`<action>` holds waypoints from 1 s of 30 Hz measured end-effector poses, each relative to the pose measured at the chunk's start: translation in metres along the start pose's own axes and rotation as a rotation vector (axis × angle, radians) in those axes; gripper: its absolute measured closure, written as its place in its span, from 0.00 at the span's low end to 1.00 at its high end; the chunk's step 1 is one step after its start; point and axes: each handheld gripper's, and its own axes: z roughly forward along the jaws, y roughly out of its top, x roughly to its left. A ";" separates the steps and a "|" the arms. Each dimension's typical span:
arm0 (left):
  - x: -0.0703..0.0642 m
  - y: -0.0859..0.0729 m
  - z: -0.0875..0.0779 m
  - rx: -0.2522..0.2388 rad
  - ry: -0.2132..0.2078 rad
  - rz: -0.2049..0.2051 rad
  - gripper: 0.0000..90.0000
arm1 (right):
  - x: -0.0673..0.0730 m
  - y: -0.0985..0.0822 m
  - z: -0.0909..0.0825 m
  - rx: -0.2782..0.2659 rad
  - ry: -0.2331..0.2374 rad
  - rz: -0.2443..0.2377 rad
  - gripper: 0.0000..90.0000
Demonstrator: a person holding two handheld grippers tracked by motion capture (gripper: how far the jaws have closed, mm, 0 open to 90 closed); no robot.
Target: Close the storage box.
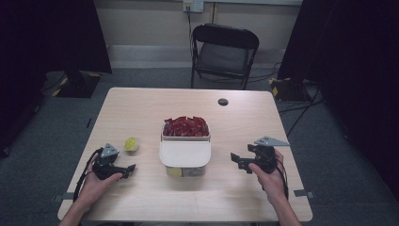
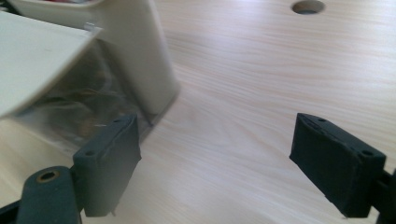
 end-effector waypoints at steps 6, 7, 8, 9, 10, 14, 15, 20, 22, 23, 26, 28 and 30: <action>0.000 0.000 0.000 0.000 0.000 0.000 0.08 | -0.020 -0.008 0.001 0.022 -0.071 0.020 0.17; 0.000 0.000 0.000 0.000 0.002 0.000 0.08 | -0.024 -0.010 0.002 0.025 -0.081 0.028 0.17; 0.000 0.000 0.000 0.001 0.001 0.000 0.08 | -0.028 -0.011 0.002 0.031 -0.086 0.042 0.17; 0.000 0.000 0.000 0.001 0.002 0.000 0.08 | -0.031 -0.013 0.003 0.035 -0.094 0.047 0.17; 0.000 0.000 0.000 0.001 0.002 0.000 0.08 | -0.035 -0.015 0.004 0.041 -0.099 0.058 0.17; 0.000 0.000 0.000 0.001 0.001 0.001 0.08 | -0.046 -0.022 0.006 0.077 -0.136 0.074 0.17; 0.000 0.000 0.000 0.001 0.001 0.000 0.08 | -0.048 -0.023 0.007 0.091 -0.148 0.069 0.17; 0.000 0.000 0.000 0.001 0.001 0.001 0.08 | -0.058 -0.032 0.014 0.145 -0.212 0.066 0.17; 0.000 0.000 0.000 0.000 0.001 0.000 0.08 | -0.061 -0.038 0.018 0.178 -0.233 0.056 0.17; 0.000 0.000 0.000 0.001 0.001 0.000 0.08 | -0.061 -0.039 0.019 0.188 -0.238 0.055 0.17; 0.000 0.000 0.000 0.000 0.001 0.000 0.08 | -0.063 -0.041 0.022 0.207 -0.257 0.048 0.17; 0.000 0.000 0.000 0.002 0.001 0.002 0.08 | -0.064 -0.042 0.023 0.212 -0.265 0.047 0.17; 0.000 0.000 0.000 0.001 0.001 0.000 0.08 | -0.064 -0.044 0.025 0.226 -0.268 0.042 0.17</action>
